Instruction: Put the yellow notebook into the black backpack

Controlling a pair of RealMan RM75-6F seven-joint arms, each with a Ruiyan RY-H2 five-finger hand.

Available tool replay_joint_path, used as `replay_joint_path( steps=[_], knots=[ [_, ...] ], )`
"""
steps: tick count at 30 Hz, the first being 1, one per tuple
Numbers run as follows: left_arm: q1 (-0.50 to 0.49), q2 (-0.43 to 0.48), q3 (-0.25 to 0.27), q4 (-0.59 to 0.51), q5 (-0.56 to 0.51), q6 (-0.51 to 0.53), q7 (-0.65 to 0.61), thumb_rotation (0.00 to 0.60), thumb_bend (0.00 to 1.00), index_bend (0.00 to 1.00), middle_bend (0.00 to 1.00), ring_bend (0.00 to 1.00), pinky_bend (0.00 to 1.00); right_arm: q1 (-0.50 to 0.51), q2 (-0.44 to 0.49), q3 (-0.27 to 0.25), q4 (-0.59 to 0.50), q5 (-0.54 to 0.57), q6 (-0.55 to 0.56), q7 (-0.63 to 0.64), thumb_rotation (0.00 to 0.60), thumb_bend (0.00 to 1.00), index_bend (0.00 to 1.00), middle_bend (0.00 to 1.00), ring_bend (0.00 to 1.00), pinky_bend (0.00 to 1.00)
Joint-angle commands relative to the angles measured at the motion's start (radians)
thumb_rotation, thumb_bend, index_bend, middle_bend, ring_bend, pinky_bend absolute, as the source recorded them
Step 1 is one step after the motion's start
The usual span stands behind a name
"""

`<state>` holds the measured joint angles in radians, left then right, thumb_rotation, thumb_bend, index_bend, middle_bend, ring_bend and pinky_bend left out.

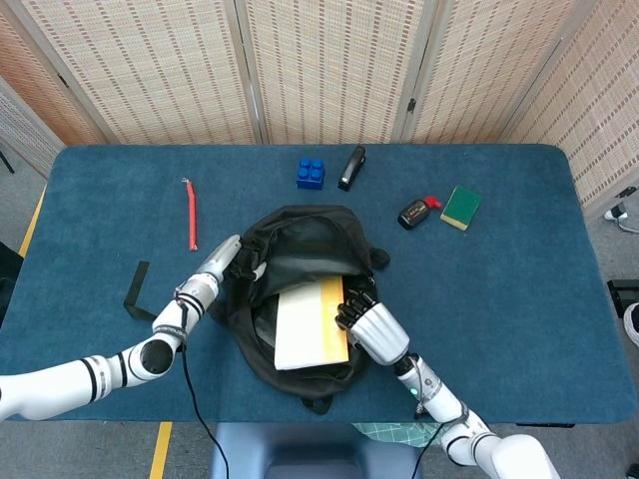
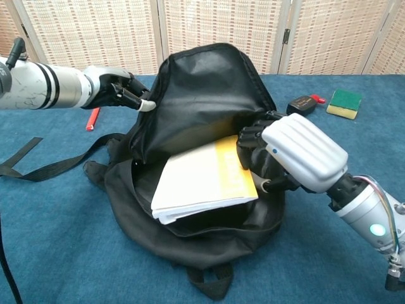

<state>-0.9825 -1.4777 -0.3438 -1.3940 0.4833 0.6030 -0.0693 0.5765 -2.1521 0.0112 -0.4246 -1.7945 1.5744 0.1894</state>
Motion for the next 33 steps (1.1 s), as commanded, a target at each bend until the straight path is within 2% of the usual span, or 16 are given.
replay_joint_path(
  steps=[1, 15, 21, 33],
  knots=[
    [0.004, 0.005, 0.000, -0.006, 0.007, 0.000, -0.007, 0.600, 0.78, 0.73, 0.32, 0.24, 0.00, 0.024, -0.013, -0.003, 0.022, 0.009, -0.024, -0.056, 0.600, 0.43, 0.84, 0.51, 0.45, 0.27],
    [0.010, 0.026, 0.011, -0.026, 0.031, -0.012, -0.042, 0.600, 0.78, 0.72, 0.32, 0.23, 0.00, 0.083, -0.058, 0.016, 0.066, 0.061, -0.100, -0.186, 0.600, 0.43, 0.84, 0.51, 0.44, 0.24],
    [0.014, 0.034, 0.012, -0.033, 0.041, -0.017, -0.057, 0.600, 0.78, 0.72, 0.32, 0.23, 0.00, 0.113, -0.046, 0.024, 0.069, 0.077, -0.117, -0.221, 0.600, 0.43, 0.84, 0.51, 0.43, 0.24],
    [0.006, 0.037, 0.020, -0.035, 0.046, -0.023, -0.072, 0.600, 0.78, 0.71, 0.32, 0.22, 0.00, 0.144, -0.067, -0.022, 0.052, 0.052, -0.145, -0.303, 0.600, 0.43, 0.84, 0.51, 0.42, 0.22]
  ],
)
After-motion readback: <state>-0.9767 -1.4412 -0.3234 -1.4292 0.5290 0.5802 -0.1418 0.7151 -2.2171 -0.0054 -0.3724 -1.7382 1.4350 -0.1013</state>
